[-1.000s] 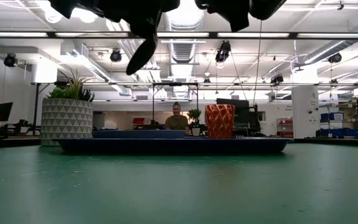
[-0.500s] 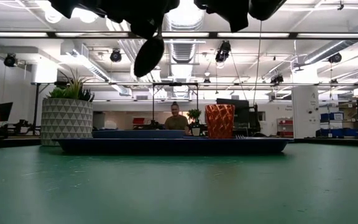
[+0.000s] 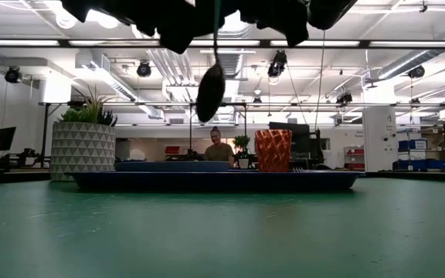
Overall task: Pick and place plate/cup/fork/spoon on tray
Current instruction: Put the orange spoon on the blue serving tray, then put the light blue spoon on the blue serving tray
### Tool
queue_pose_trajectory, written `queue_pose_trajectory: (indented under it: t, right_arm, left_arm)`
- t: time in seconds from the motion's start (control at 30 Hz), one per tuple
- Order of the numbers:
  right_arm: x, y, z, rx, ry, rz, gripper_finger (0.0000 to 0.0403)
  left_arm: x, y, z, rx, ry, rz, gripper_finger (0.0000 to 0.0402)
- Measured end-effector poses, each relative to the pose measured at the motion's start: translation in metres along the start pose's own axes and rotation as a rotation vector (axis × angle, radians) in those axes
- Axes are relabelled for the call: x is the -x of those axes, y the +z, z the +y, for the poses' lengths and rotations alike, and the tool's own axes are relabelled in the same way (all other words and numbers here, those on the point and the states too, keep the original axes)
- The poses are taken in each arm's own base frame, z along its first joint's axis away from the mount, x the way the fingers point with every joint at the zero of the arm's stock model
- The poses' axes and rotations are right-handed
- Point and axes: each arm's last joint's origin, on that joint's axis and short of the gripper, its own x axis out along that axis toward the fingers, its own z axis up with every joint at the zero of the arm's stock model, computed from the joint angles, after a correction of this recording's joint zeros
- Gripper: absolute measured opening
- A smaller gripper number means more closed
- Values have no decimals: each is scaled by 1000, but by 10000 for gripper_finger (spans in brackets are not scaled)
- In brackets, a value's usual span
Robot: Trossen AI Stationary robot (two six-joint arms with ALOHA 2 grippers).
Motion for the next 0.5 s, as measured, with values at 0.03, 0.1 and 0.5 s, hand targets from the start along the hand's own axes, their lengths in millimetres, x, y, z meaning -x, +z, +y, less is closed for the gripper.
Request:
queue_pose_trajectory:
  t: [0.03, 0.1, 0.5]
  right_arm:
    - [2, -1, -1, -13, -3, 11, 7]
    - [8, 1, -1, -32, -13, 28, 7]
    - [40, 10, 7, -60, -300, 313, 8]
  left_arm:
    - [1, -2, 0, 2, 18, 21, 97]
    - [3, -4, 2, 4, 64, 65, 113]
    - [36, -8, 5, 2, 288, 236, 137]
